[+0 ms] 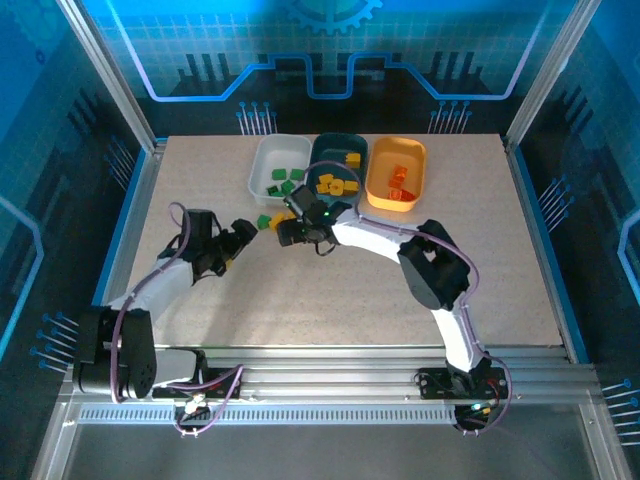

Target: Sort the legos into containers by color

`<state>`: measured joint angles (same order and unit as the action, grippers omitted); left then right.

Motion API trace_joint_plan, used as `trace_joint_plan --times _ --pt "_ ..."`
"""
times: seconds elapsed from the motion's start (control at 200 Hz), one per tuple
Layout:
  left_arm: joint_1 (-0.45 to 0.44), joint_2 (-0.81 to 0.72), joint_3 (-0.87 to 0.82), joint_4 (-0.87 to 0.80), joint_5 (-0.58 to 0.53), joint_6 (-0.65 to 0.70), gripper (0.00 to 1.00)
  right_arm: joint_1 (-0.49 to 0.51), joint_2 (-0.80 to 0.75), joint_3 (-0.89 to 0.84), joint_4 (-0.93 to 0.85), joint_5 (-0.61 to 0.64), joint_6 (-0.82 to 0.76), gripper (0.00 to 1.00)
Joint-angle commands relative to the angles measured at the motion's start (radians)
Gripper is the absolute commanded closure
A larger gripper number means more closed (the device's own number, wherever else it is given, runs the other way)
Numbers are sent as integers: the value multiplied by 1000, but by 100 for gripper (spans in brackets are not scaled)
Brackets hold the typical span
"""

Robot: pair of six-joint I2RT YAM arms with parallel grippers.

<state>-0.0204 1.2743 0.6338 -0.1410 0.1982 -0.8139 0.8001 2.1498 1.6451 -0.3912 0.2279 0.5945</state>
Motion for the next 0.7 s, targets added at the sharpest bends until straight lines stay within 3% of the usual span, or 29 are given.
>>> trace_joint_plan --times 0.0,0.115,0.275,0.44,0.695 --pt "17 -40 -36 -62 -30 -4 1 -3 66 89 -55 45 116 8" --pt "20 -55 -51 -62 -28 -3 1 4 131 165 -87 44 143 0" --pt "25 -53 -45 -66 -20 5 1 19 224 276 -163 108 157 0" --pt "31 -49 -39 -64 -14 10 1 30 269 318 -195 212 194 6" --pt "34 -37 -41 -55 -9 13 1 37 329 361 -186 235 195 15"
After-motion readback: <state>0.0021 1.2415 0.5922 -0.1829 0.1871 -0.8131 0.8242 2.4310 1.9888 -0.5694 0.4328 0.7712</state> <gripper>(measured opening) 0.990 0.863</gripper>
